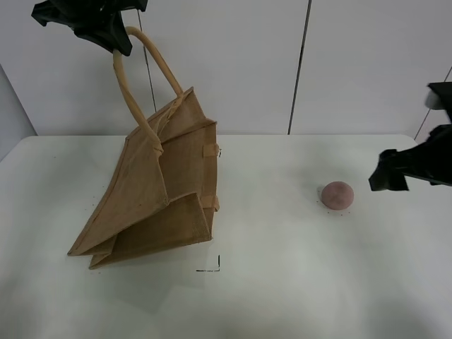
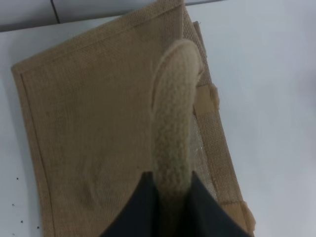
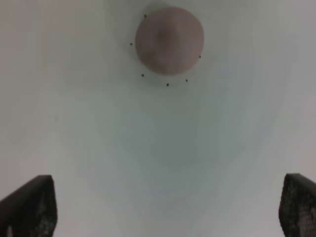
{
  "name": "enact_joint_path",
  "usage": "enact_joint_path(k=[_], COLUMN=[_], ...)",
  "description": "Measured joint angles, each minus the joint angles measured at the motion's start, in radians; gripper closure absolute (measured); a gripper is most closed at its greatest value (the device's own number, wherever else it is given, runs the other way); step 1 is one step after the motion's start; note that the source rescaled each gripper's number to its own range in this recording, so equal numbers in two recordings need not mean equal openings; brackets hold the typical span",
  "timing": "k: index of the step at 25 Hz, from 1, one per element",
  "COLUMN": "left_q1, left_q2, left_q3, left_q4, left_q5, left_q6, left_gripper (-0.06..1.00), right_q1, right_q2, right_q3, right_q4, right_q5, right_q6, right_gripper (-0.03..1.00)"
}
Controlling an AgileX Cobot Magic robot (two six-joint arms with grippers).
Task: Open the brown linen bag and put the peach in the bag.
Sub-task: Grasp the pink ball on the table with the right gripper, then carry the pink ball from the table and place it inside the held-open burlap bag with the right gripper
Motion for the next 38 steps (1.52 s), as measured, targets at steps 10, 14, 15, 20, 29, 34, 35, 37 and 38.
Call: enact_joint_path(k=[10, 14, 15, 20, 29, 34, 35, 37, 38], left_q1=[0.0, 0.0, 0.0, 0.0, 0.0, 0.0, 0.0, 0.0, 0.0], left_q2=[0.0, 0.0, 0.0, 0.0, 0.0, 0.0, 0.0, 0.0, 0.0], left_q3=[0.0, 0.0, 0.0, 0.0, 0.0, 0.0, 0.0, 0.0, 0.0], left_q4=[-0.001, -0.001, -0.001, -0.001, -0.001, -0.001, -0.001, -0.001, -0.001], left_q5=[0.0, 0.0, 0.0, 0.0, 0.0, 0.0, 0.0, 0.0, 0.0], left_q6=[0.0, 0.0, 0.0, 0.0, 0.0, 0.0, 0.0, 0.0, 0.0], left_gripper=[0.94, 0.94, 0.94, 0.94, 0.94, 0.94, 0.94, 0.94, 0.94], right_q1=[0.0, 0.0, 0.0, 0.0, 0.0, 0.0, 0.0, 0.0, 0.0], right_q2=[0.617, 0.728, 0.749, 0.818, 0.824, 0.747, 0.724, 0.66, 0.625], right_q3=[-0.462, -0.525, -0.526, -0.528, -0.532, -0.532, -0.532, -0.532, -0.532], right_q4=[0.008, 0.026, 0.029, 0.03, 0.03, 0.045, 0.064, 0.12, 0.163], right_q5=[0.015, 0.011, 0.007, -0.007, -0.01, 0.001, 0.002, 0.002, 0.003], right_q6=[0.003, 0.018, 0.018, 0.02, 0.022, -0.002, -0.009, -0.026, -0.039], right_gripper=[-0.03, -0.03, -0.03, -0.03, 0.81, 0.97, 0.97, 0.97, 0.97])
